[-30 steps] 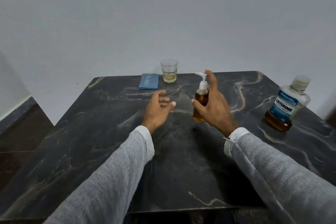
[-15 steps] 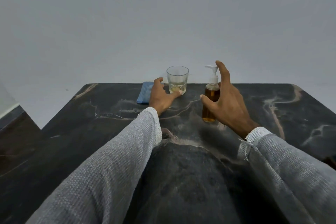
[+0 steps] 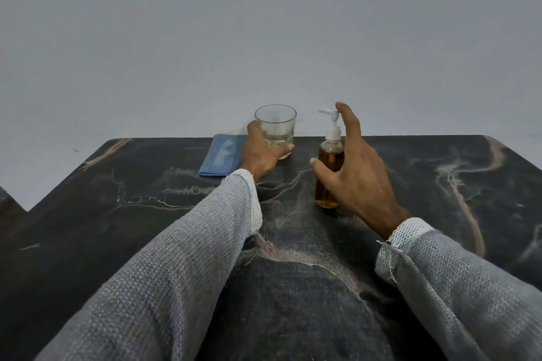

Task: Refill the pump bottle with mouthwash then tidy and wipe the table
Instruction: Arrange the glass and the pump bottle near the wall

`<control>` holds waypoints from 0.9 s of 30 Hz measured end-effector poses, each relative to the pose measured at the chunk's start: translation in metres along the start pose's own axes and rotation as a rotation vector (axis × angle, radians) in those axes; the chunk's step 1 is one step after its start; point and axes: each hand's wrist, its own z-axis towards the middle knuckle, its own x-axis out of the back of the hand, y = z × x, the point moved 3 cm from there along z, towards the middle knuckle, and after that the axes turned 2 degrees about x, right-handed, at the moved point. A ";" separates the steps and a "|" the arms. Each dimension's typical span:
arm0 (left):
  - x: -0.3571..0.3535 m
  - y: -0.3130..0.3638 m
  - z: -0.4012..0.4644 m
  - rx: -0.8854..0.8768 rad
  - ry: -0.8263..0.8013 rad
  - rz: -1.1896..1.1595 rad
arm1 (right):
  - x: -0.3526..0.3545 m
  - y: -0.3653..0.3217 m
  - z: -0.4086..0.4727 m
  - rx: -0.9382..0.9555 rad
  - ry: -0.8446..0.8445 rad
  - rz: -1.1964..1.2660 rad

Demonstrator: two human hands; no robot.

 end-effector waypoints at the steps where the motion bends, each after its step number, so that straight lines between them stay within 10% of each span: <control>1: 0.001 0.000 0.000 0.001 0.009 0.008 | 0.001 -0.001 -0.001 0.001 -0.001 -0.001; 27: 0.063 0.011 -0.272 -0.093 -0.010 -0.097 | 0.079 -0.106 -0.158 -0.023 -0.050 0.043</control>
